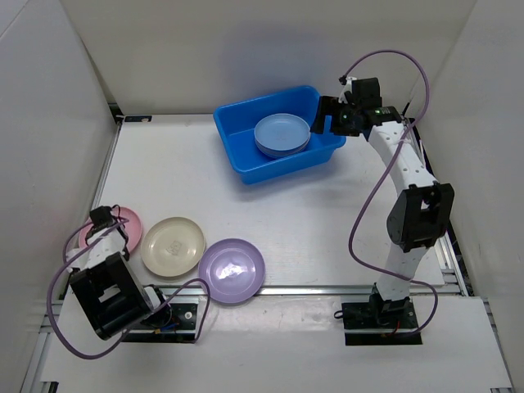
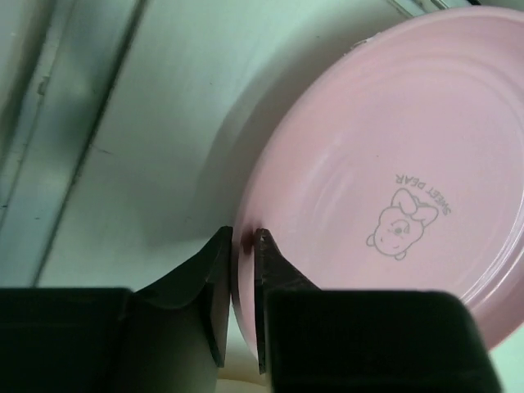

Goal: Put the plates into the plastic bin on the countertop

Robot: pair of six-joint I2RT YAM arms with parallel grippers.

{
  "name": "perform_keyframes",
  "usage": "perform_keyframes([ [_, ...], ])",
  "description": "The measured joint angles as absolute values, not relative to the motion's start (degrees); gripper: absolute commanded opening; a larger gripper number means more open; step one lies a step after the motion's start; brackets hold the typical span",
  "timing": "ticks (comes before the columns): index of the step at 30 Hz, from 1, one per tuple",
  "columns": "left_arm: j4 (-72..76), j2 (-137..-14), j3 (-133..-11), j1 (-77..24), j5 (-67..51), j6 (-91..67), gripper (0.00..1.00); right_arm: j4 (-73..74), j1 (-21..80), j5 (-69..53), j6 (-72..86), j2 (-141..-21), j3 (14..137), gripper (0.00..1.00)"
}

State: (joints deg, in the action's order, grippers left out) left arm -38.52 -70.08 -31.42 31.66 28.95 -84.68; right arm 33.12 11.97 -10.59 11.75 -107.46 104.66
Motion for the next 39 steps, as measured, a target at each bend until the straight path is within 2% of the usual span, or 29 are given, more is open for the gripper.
perform_keyframes([
  [6,-36.2,-68.7,-31.5,31.7,28.0,-82.8,0.1,33.2,11.9,-10.4,11.6,-106.5,104.7,0.99],
  [10,-34.7,-66.1,-33.4,31.7,26.5,-75.5,0.1,33.2,11.9,-10.5,11.6,-104.9,104.6,0.99],
  [15,-30.8,-63.9,-40.2,30.9,23.0,-66.1,0.1,31.6,11.7,-11.4,12.3,-101.3,101.8,0.99],
  [22,-19.7,-64.8,-53.6,24.9,15.5,-55.1,0.1,29.6,11.6,-12.1,14.6,-97.9,95.8,0.99],
  [26,-12.8,-73.5,-64.3,16.5,9.3,-47.5,0.1,28.1,11.6,-11.7,16.0,-94.8,90.1,0.99],
  [30,-9.5,-87.9,-79.3,4.0,5.5,-40.0,0.1,27.5,11.3,-10.2,17.1,-91.1,85.5,0.99],
  [35,-13.2,-109.6,-103.3,-9.8,2.5,-33.2,0.1,27.2,9.2,-8.3,19.2,-84.8,79.2,0.99],
  [39,-18.9,-128.5,-126.7,-16.3,0.5,-30.0,0.1,27.4,6.8,-6.9,20.4,-79.4,73.6,0.99],
])
